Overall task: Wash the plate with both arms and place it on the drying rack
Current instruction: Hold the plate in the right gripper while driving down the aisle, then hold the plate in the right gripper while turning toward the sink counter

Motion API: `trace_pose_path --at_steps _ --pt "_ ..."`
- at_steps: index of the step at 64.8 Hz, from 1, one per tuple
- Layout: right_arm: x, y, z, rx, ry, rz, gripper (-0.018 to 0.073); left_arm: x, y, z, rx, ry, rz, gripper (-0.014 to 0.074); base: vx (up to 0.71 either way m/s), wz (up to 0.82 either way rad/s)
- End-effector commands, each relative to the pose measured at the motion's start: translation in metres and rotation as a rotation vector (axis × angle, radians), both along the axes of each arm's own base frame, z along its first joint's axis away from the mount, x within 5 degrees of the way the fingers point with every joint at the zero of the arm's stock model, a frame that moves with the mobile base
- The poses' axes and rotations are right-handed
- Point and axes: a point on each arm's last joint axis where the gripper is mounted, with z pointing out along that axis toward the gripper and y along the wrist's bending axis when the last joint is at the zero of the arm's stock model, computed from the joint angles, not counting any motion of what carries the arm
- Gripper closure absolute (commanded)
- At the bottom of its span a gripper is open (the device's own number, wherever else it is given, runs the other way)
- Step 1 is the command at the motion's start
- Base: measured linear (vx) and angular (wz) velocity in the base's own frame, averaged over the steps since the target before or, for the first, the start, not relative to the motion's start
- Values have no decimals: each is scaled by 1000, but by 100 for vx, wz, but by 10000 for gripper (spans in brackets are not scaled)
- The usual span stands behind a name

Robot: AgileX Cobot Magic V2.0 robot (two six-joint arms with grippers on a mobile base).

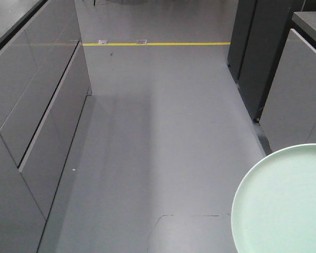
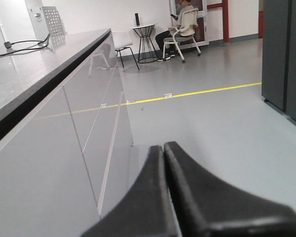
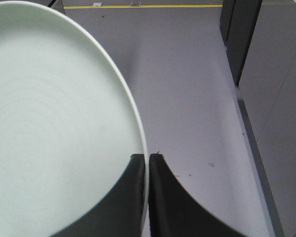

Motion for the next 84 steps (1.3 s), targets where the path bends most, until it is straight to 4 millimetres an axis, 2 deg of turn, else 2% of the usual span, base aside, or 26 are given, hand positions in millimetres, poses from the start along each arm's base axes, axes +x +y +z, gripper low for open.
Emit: trace_pose_path --at_steps 1,84 --pt "3 -1 12 8 -79 -12 561 -2 2 16 -5 -109 22 603 26 -8" --pt "3 -1 12 8 -79 -12 561 -2 2 16 -5 -109 22 603 26 -2"
